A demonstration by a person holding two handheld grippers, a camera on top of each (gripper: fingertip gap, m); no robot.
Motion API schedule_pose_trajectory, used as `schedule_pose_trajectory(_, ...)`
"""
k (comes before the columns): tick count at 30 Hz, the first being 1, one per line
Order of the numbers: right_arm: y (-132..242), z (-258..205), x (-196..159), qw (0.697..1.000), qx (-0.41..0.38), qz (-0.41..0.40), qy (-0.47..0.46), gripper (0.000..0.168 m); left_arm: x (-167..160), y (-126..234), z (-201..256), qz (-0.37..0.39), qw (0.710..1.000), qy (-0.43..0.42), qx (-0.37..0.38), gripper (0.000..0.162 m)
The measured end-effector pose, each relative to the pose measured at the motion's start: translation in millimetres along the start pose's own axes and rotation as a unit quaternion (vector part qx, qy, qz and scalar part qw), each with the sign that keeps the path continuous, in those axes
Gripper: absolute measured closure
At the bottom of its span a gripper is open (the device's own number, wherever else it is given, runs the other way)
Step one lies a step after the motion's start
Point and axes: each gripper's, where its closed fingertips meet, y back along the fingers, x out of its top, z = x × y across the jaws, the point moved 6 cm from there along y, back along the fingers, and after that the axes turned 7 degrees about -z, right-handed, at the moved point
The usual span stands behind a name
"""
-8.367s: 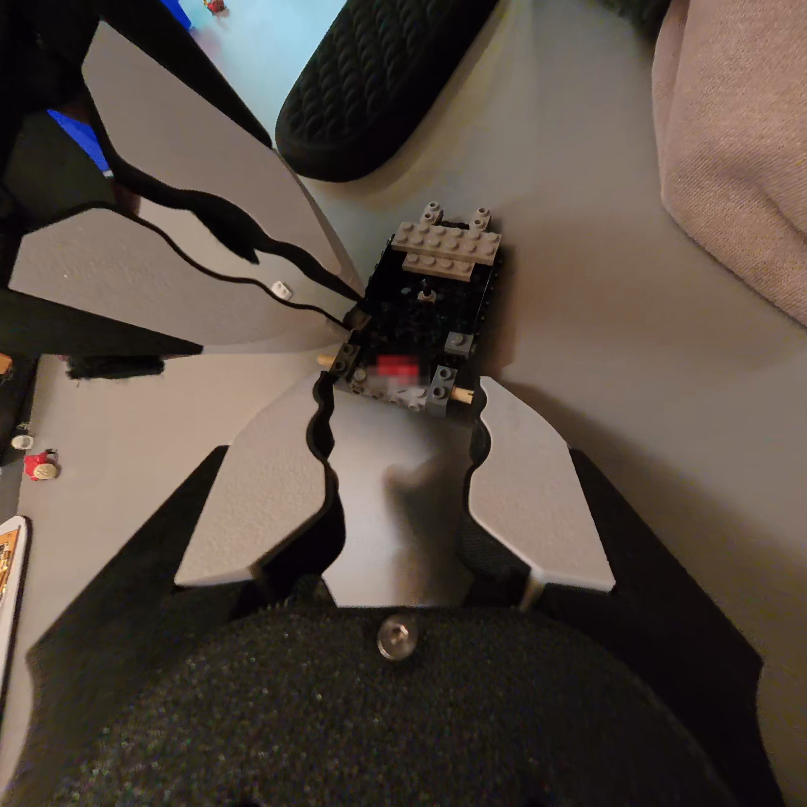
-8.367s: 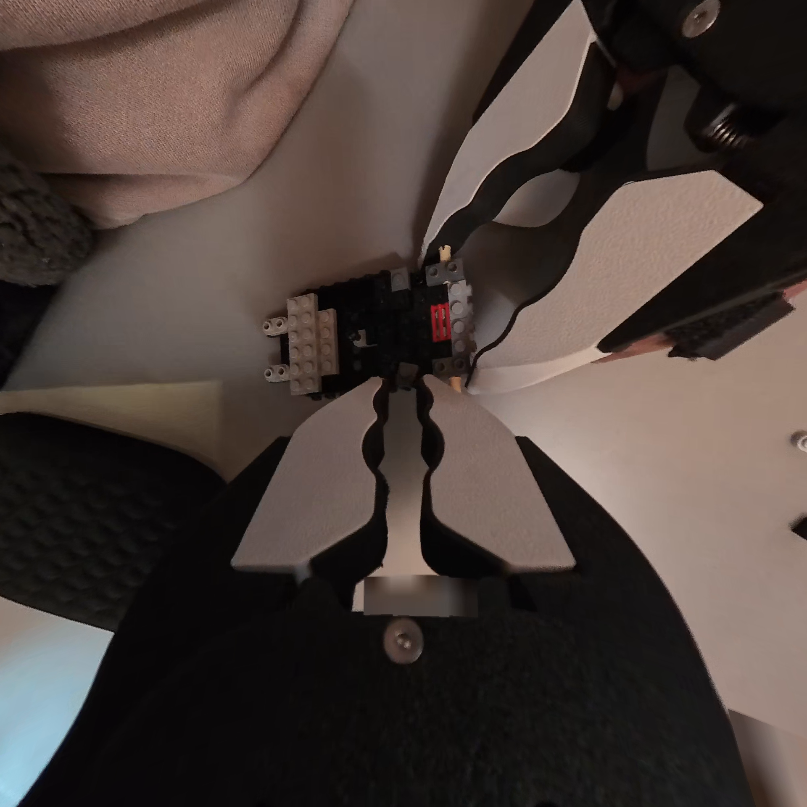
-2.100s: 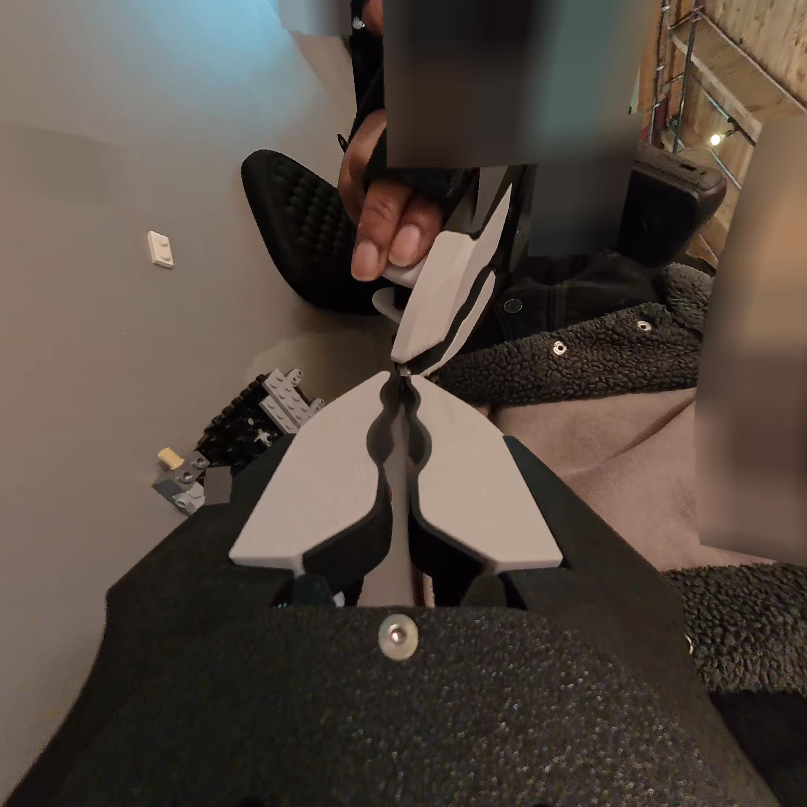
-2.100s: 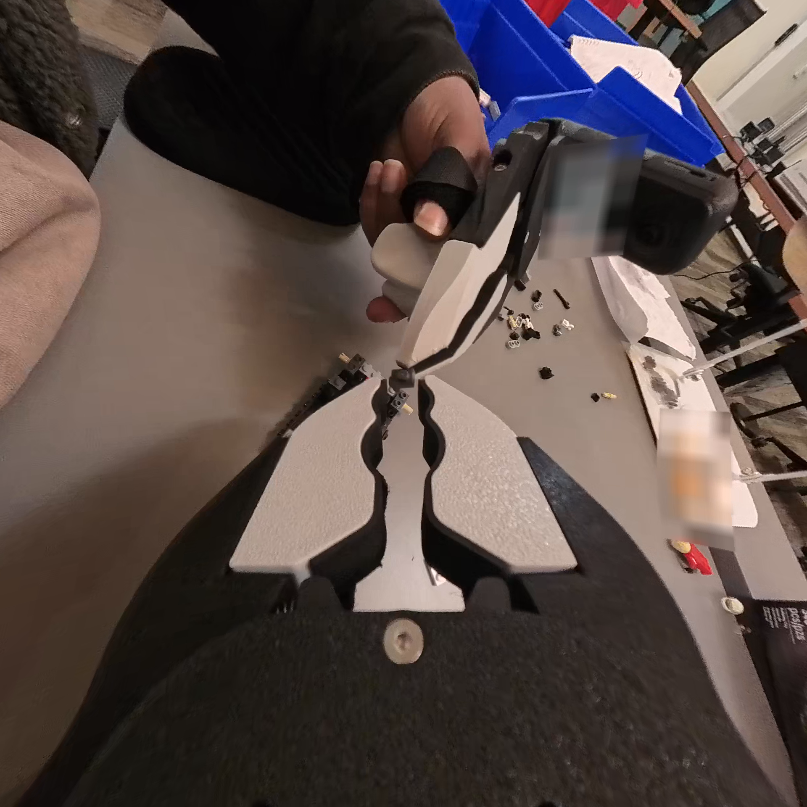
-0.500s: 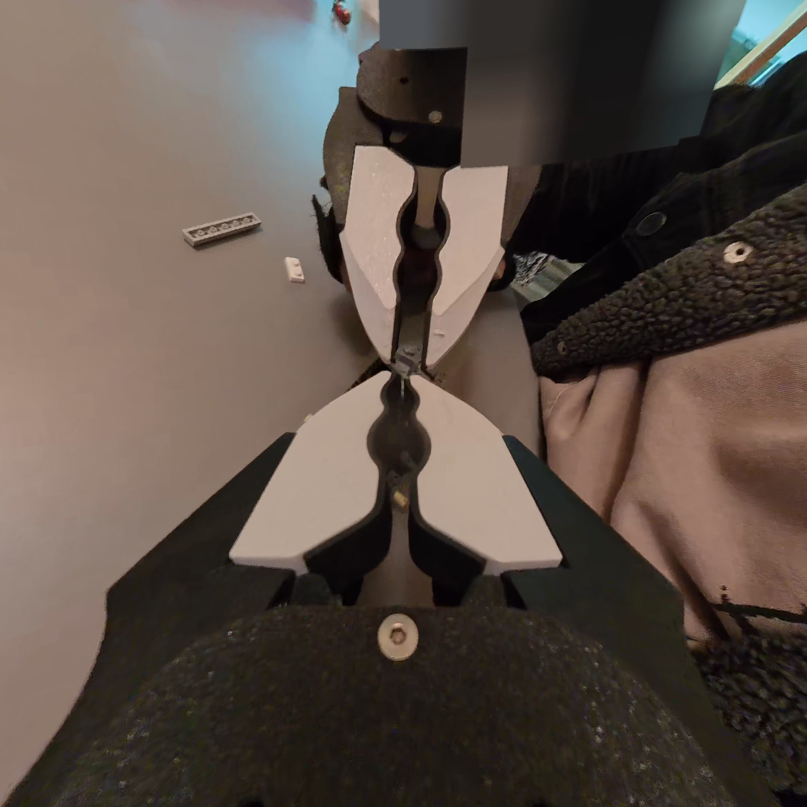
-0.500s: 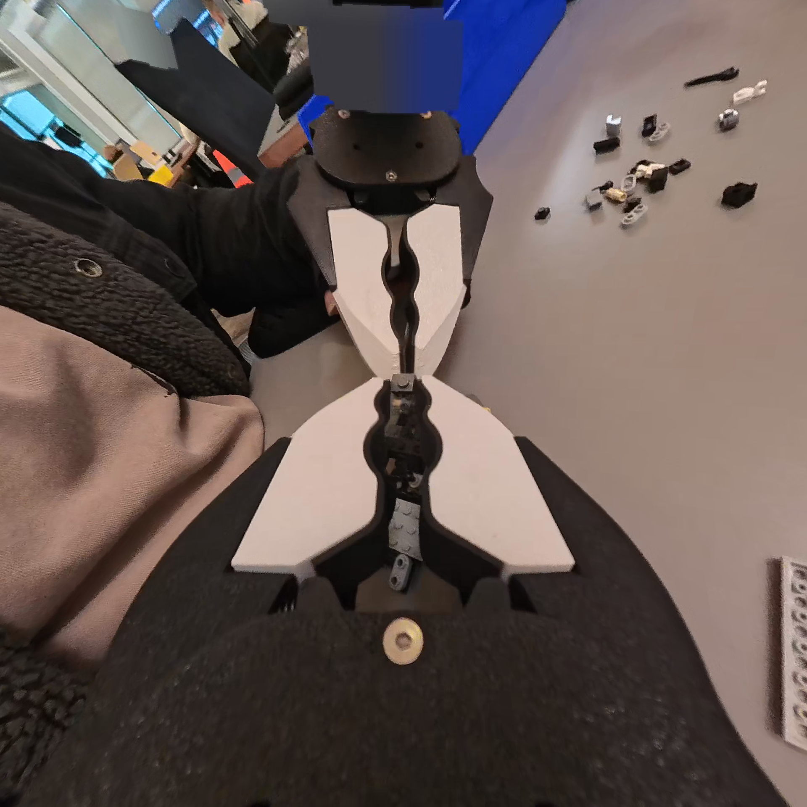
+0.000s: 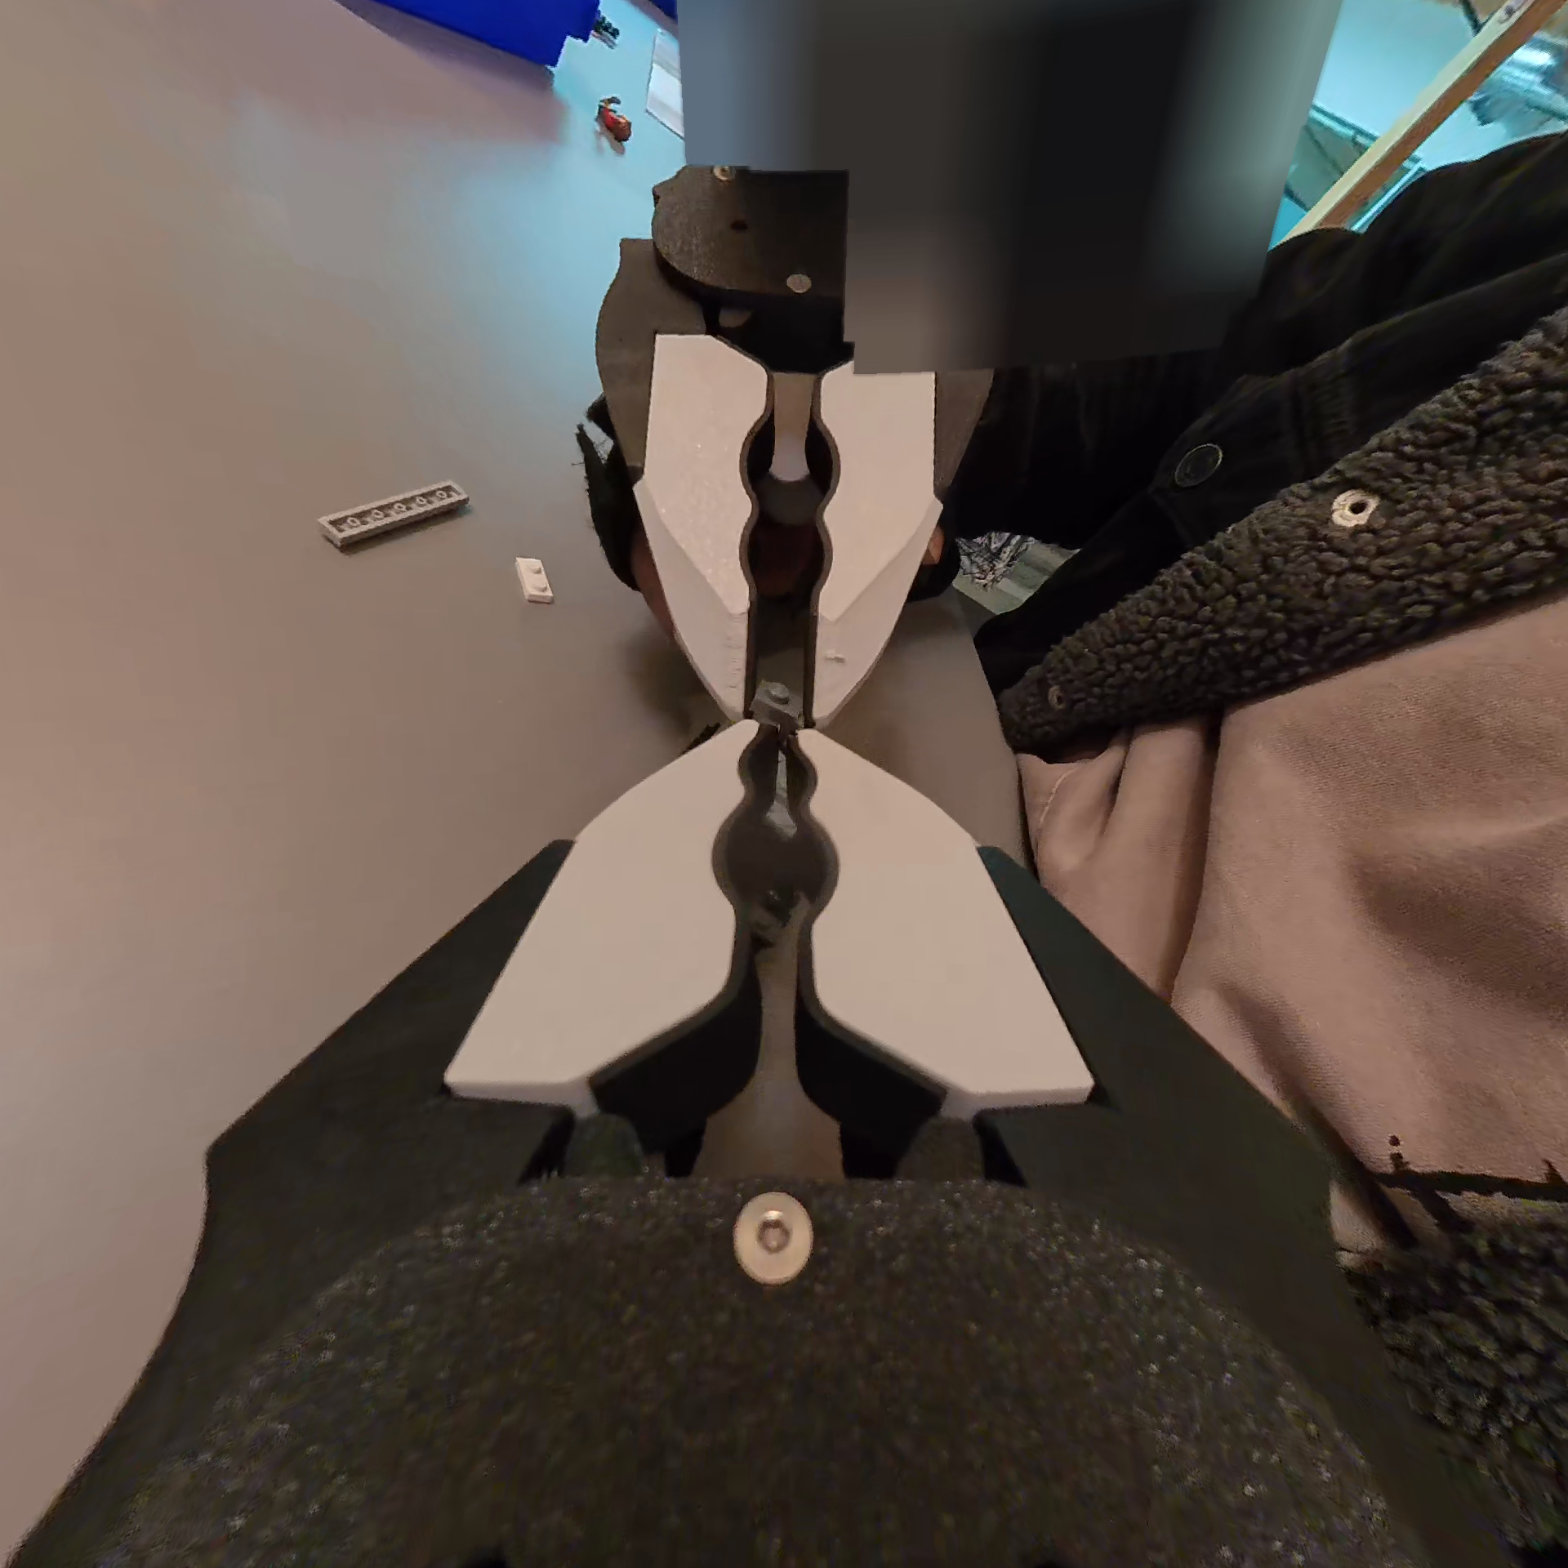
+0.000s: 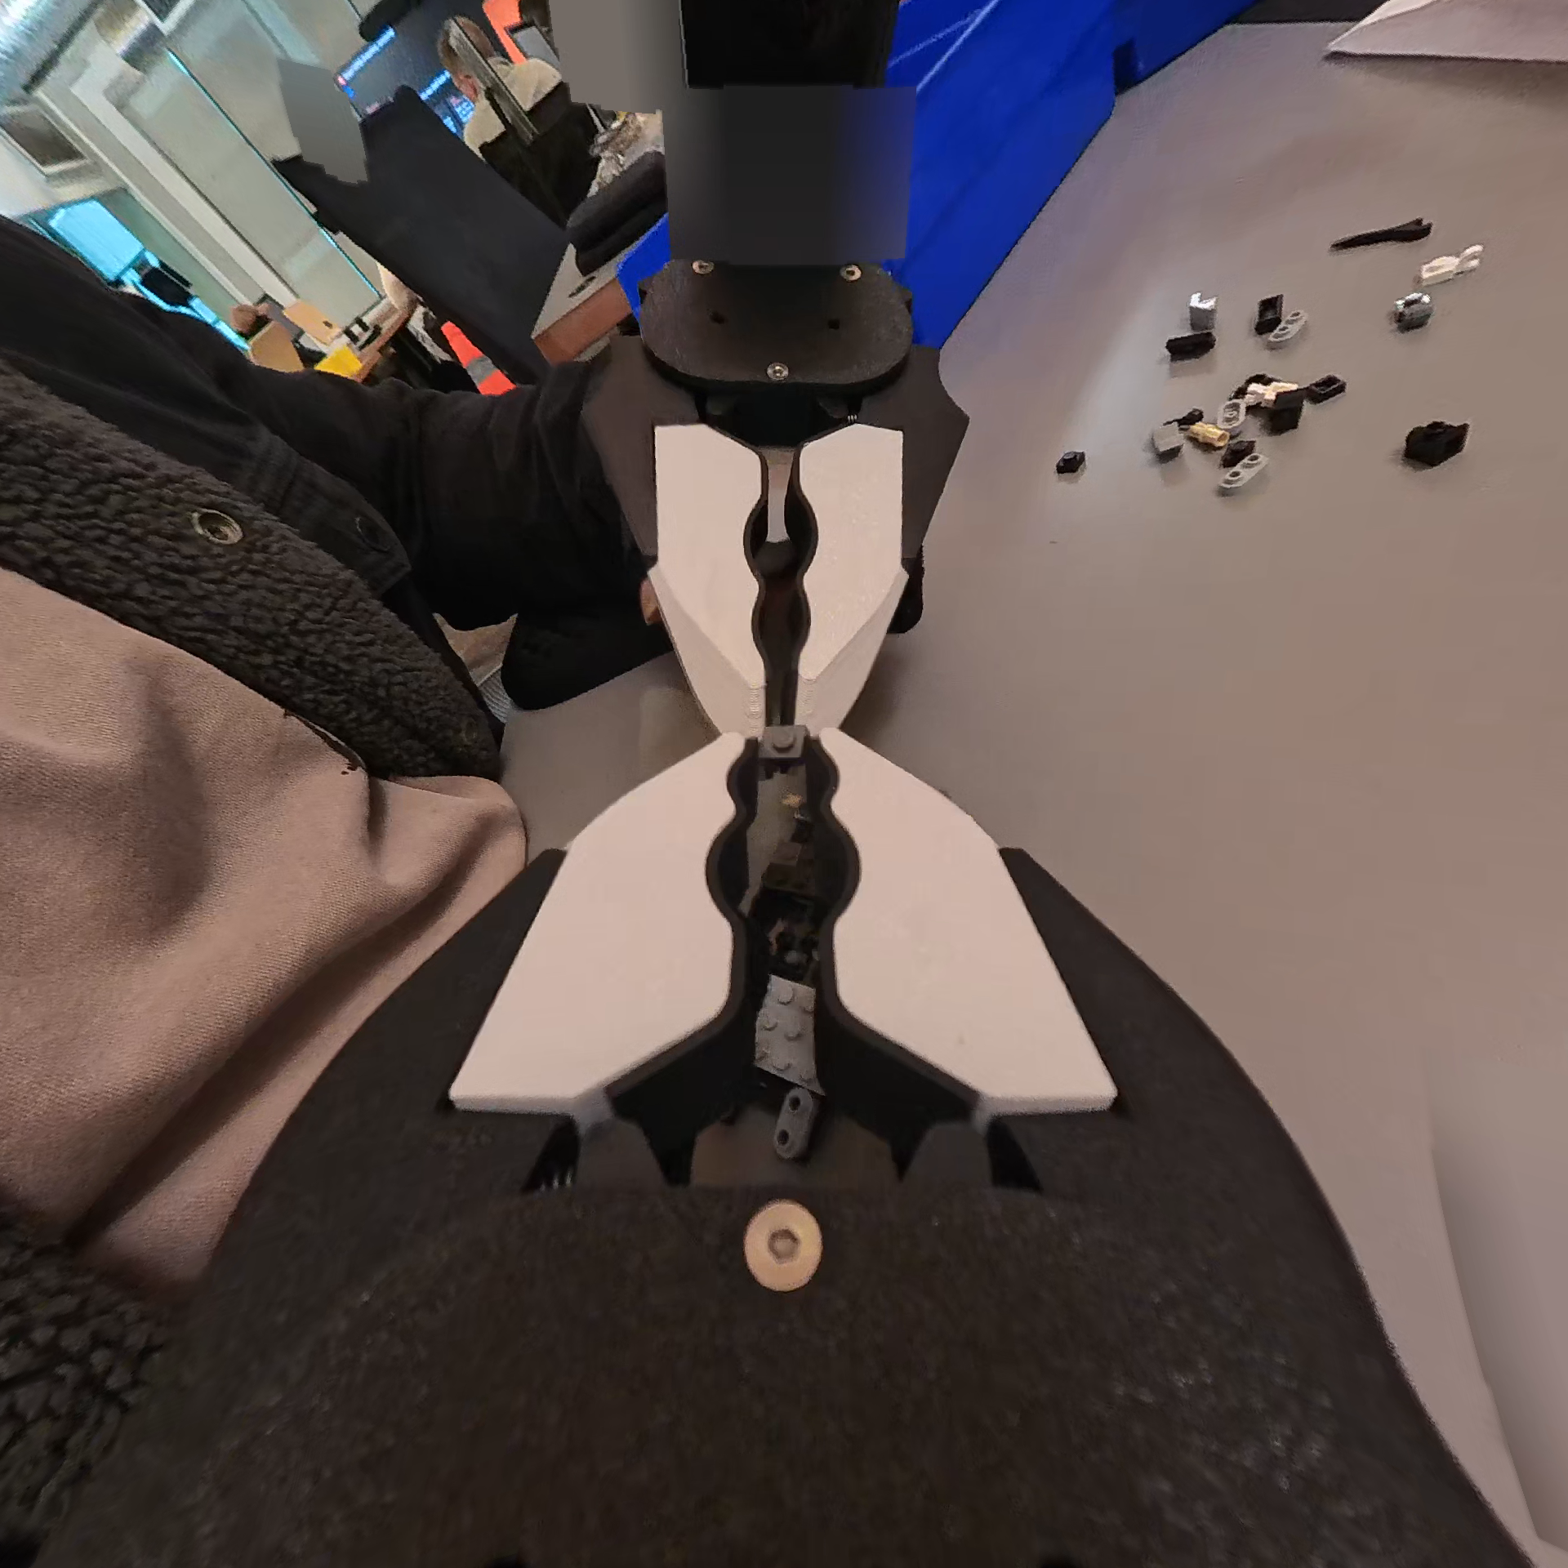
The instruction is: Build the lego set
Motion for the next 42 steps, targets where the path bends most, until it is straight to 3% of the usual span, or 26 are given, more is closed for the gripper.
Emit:
schedule_pose_trajectory(6, 0.4, 0.0, -1.8, 1.000, -0.008, -0.014, 0.009, 0.158, -0.6, -0.8, -0.1, -0.007, 1.000, -0.002, 0.004, 0.161)
schedule_pose_trajectory(13, 6.7, 7.3, 1.9, 0.998, -0.056, 0.000, -0.039, 0.151, 7.1, 2.1, -3.2, -0.003, 0.988, -0.070, 0.135, 0.162)
schedule_pose_trajectory(19, 6.1, 11.9, 6.9, 0.984, -0.098, 0.028, -0.145, 0.150, 12.1, -1.4, 0.0, -0.023, 0.948, -0.160, 0.274, 0.162)
schedule_pose_trajectory(28, 2.2, 12.2, 14.8, 0.978, -0.129, 0.027, -0.163, 0.161, 12.0, -1.2, 1.3, -0.053, 0.889, -0.236, 0.389, 0.161)
schedule_pose_trajectory(31, 2.8, 11.5, 17.3, 0.987, -0.120, -0.009, -0.107, 0.161, 11.3, -0.3, 2.5, -0.045, 0.898, -0.235, 0.370, 0.161)
schedule_pose_trajectory(35, 6.9, 7.0, 18.5, 0.992, -0.090, -0.082, 0.023, 0.161, 5.3, 2.6, 1.5, -0.039, 0.942, -0.192, 0.272, 0.153)
schedule_pose_trajectory(38, 8.0, 3.0, 14.8, 0.973, -0.102, -0.160, 0.131, 0.161, 3.9, 7.8, -1.4, -0.004, 0.984, -0.082, 0.161, 0.148)
schedule_pose_trajectory(42, 1.9, -4.7, 17.1, 0.947, -0.116, -0.217, 0.208, 0.161, 0.9, 4.3, -0.7, 0.015, 0.998, 0.050, 0.033, 0.150)
